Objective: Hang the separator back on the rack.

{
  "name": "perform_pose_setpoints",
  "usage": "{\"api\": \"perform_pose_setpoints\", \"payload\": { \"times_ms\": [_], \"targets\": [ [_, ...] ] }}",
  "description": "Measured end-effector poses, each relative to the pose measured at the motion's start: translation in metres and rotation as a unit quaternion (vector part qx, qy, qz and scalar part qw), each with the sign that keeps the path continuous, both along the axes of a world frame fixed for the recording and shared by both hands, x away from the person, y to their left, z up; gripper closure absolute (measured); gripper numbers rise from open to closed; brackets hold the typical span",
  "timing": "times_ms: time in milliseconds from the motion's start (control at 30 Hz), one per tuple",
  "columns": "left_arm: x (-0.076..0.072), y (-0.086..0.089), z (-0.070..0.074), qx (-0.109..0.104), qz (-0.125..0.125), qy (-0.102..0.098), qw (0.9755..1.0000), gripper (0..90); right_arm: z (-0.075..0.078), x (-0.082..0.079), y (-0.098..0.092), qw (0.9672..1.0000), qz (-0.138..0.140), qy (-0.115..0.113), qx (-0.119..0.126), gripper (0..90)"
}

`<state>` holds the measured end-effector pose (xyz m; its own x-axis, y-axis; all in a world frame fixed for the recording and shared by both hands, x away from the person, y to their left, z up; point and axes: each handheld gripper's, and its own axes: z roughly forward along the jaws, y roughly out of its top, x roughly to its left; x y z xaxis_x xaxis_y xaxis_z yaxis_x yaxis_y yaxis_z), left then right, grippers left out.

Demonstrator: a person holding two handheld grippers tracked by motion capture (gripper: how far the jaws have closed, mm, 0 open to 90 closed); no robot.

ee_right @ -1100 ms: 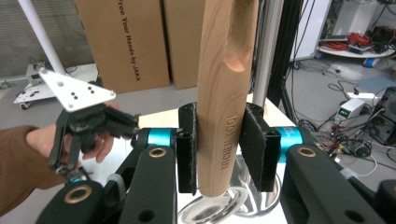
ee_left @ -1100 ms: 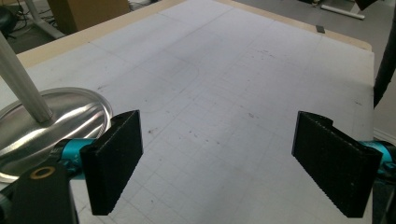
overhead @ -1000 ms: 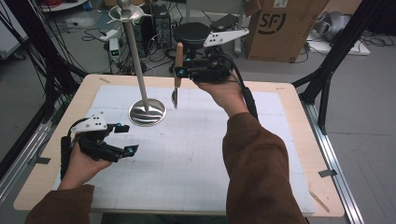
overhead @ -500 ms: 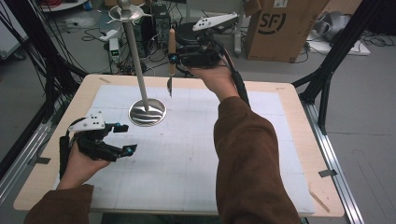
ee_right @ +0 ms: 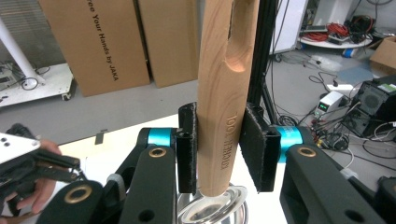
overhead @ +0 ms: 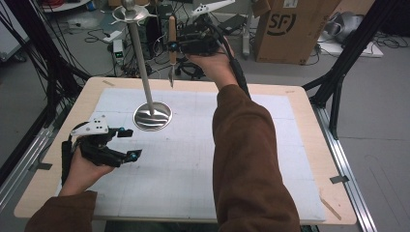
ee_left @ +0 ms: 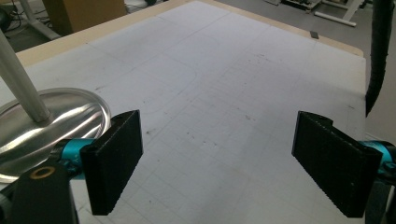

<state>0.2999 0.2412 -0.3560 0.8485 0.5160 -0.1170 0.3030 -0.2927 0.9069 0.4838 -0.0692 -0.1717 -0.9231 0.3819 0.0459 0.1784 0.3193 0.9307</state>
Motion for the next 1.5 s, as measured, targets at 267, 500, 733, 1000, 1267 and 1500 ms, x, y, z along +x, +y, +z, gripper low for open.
{"api": "perform_pose_setpoints", "payload": {
  "times_ms": [267, 500, 733, 1000, 1267, 1500],
  "targets": [
    [0.001, 0.0, -0.001, -0.004, -0.006, 0.005, 1.0, 17.0, 0.004, 0.017, 0.01, 0.9998, -0.019, 0.004, -0.009, 68.6],
    [0.0, 0.002, -0.001, -0.007, -0.004, 0.007, 0.9999, 17.0, 0.012, 0.022, 0.021, 0.9996, -0.023, 0.001, -0.017, 68.6],
    [0.0, 0.0, -0.002, -0.004, -0.009, 0.006, 0.9999, 17.0, 0.012, 0.024, 0.03, 0.9992, -0.026, 0.002, -0.031, 68.6],
    [-0.001, 0.0, -0.001, -0.005, -0.01, 0.007, 0.9999, 17.1, 0.013, 0.025, 0.033, 0.9991, -0.03, -0.002, -0.03, 70.0],
    [-0.001, 0.0, -0.001, -0.007, -0.011, 0.007, 0.9999, 17.1, 0.012, 0.027, 0.032, 0.9989, -0.037, 0.0, -0.028, 70.6],
    [-0.001, 0.001, -0.001, -0.007, -0.01, 0.007, 0.9999, 17.1, 0.013, 0.026, 0.034, 0.9986, -0.043, -0.002, -0.031, 70.6]
  ]
}}
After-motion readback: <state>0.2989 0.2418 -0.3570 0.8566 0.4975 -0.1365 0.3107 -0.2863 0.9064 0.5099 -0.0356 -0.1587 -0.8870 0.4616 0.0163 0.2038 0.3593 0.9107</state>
